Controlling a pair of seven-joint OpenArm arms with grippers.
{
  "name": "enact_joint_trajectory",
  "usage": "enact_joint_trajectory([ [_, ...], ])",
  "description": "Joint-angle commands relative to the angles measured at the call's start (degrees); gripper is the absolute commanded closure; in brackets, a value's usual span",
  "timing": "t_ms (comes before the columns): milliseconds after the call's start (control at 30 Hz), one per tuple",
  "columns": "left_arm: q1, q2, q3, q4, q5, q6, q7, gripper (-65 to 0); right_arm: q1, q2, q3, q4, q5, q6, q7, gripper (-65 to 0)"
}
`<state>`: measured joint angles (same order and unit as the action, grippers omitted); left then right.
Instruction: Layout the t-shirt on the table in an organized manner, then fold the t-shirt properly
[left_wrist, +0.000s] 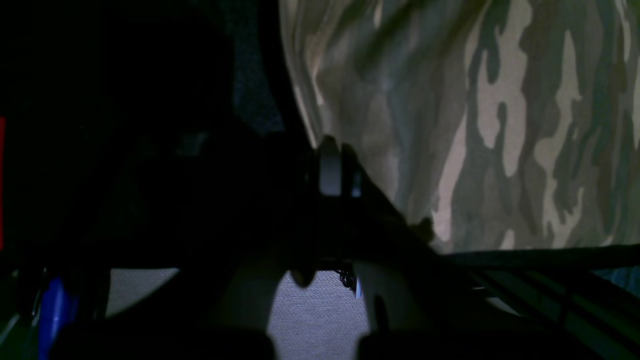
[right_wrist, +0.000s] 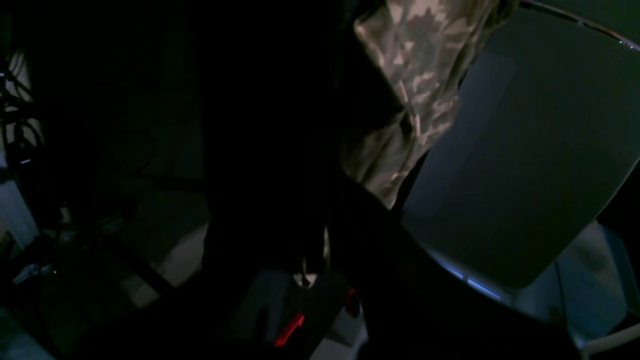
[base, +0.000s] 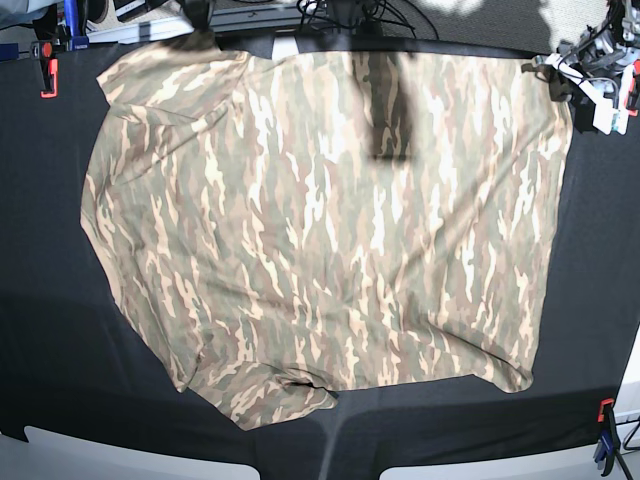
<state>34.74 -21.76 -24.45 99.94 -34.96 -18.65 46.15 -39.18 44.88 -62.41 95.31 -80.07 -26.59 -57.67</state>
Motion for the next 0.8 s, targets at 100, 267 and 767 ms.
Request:
enact_joint_trajectory([
  [100,0.2,-0.8,-0.4,0.7,-0.7,-0.3,-0.8,0.0,-0.5,0.7,-0.1,0.7,-2.4,-0.7,-1.1,0.0],
  [267,0.2,-0.8,-0.4,0.7,-0.7,-0.3,-0.7,0.0,-0.5,0.5,-0.1,0.7,-2.4,-0.7,-1.1,0.0],
  [767,0.2,-0.8,-0.4,0.7,-0.7,-0.2,-0.7,0.0,-0.5,-0.5,0.1,0.7,0.7,-3.1,-0.4,-16.1],
])
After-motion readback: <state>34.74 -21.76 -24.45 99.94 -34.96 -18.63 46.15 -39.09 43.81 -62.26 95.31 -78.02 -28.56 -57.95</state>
